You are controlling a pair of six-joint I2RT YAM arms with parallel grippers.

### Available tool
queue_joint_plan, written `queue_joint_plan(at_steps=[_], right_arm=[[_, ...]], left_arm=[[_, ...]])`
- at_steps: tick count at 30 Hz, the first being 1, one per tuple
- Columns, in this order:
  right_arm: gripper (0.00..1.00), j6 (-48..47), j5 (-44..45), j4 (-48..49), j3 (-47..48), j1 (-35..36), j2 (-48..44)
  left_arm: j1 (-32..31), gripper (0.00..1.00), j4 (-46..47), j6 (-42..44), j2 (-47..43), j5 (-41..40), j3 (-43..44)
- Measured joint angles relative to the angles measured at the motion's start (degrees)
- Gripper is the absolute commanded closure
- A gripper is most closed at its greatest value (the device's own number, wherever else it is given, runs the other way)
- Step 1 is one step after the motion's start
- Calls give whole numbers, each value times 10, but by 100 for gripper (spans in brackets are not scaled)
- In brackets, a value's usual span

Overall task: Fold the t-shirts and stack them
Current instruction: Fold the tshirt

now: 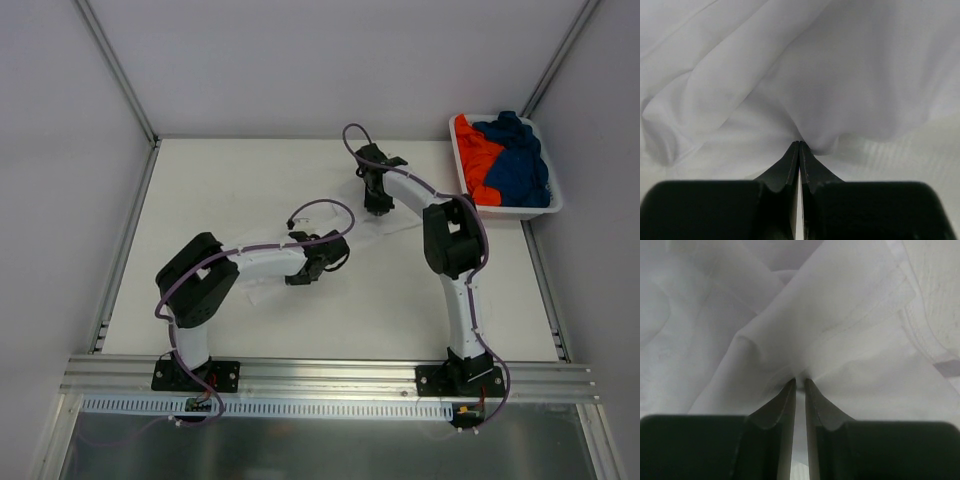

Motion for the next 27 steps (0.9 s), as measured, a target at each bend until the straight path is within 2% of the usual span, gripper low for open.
queue_joint_plan(at_steps=[15, 27], right_arm=[[82, -36, -71, -29, 112, -71, 62], [81, -49, -157, -37, 229, -110, 130]], left_arm=[[-141, 100, -35, -47, 14, 67, 64], [-181, 100, -43, -50, 43, 76, 153]])
